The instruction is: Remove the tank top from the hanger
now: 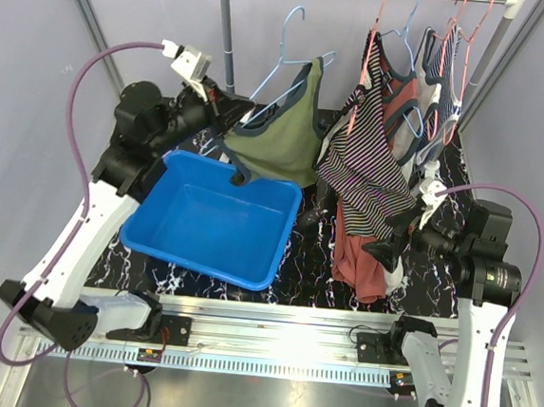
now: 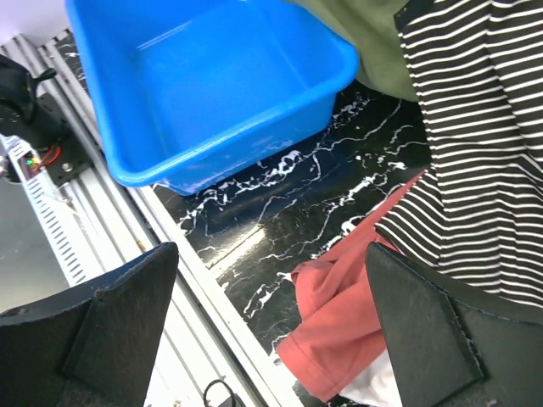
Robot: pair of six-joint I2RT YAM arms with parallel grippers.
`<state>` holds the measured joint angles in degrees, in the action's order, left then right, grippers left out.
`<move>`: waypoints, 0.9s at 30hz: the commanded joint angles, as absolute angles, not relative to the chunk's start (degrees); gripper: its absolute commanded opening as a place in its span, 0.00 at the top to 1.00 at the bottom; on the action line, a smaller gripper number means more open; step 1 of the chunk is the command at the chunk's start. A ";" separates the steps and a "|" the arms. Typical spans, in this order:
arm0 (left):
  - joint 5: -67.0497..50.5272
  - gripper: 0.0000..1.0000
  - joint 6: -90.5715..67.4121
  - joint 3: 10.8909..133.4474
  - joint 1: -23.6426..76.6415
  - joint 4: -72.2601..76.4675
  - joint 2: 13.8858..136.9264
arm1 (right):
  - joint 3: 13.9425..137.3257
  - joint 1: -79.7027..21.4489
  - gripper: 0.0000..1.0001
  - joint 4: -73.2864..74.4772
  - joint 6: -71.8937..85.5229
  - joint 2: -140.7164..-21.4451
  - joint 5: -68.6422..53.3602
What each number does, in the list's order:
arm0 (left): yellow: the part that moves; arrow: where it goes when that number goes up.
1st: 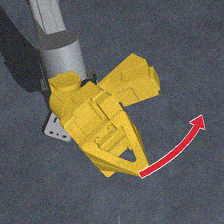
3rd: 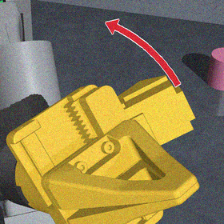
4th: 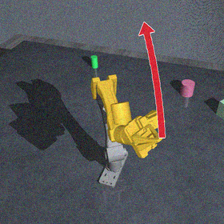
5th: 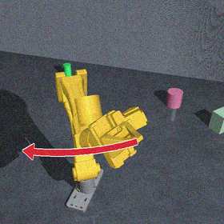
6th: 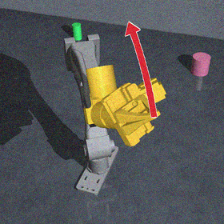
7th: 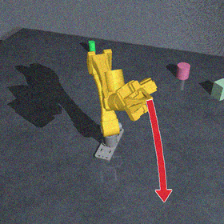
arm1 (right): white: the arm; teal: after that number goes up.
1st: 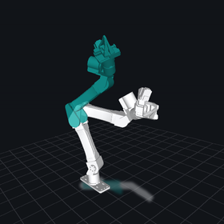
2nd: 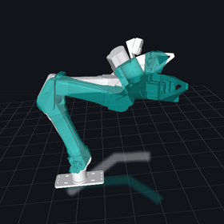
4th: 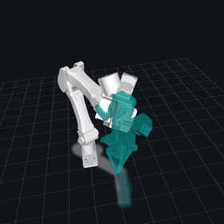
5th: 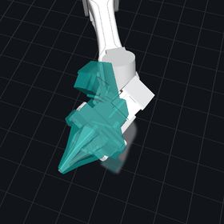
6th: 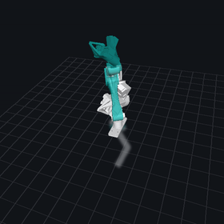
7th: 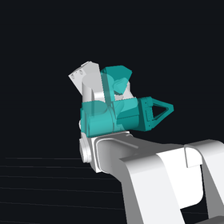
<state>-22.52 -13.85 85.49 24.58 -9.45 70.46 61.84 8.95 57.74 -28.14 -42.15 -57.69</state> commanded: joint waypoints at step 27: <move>-57.82 1.00 9.06 84.38 18.90 -29.19 55.90 | 65.22 9.05 0.00 38.94 -5.63 -39.02 -61.17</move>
